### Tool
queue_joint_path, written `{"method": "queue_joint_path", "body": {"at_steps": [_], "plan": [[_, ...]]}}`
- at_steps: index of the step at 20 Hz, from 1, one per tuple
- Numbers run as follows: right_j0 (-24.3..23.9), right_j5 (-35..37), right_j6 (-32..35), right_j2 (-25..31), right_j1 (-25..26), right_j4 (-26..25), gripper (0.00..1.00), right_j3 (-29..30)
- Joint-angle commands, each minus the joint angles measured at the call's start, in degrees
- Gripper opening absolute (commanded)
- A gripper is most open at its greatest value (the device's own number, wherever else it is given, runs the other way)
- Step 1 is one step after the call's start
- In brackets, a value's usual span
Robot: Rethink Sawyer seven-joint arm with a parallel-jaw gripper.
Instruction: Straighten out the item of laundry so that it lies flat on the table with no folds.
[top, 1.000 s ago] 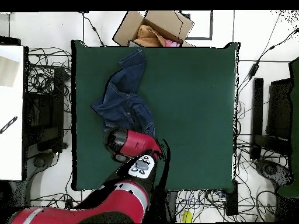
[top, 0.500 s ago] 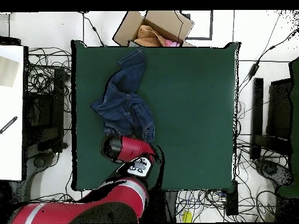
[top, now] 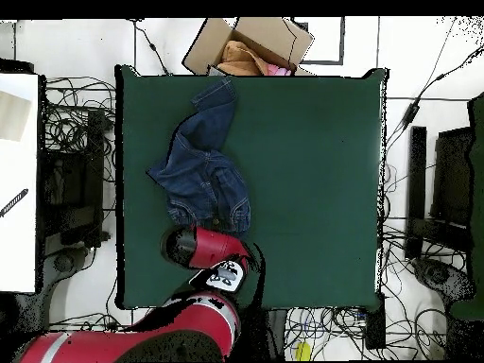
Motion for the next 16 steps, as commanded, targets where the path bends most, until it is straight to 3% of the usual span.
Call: {"method": "queue_joint_path", "body": {"at_steps": [1, 10, 11, 16], "plan": [[-0.9, -7.5, 16.1, 8.4, 5.2, 4.2, 1.0, 1.7], [5.4, -9.2, 18.9, 2.0, 7.1, 5.3, 1.0, -0.2], [5.8, -9.5, 19.4, 1.8, 7.2, 6.2, 0.0, 0.0], [8.7, -9.7, 20.7, -0.7, 7.7, 8.6, 0.0, -0.3]]}}
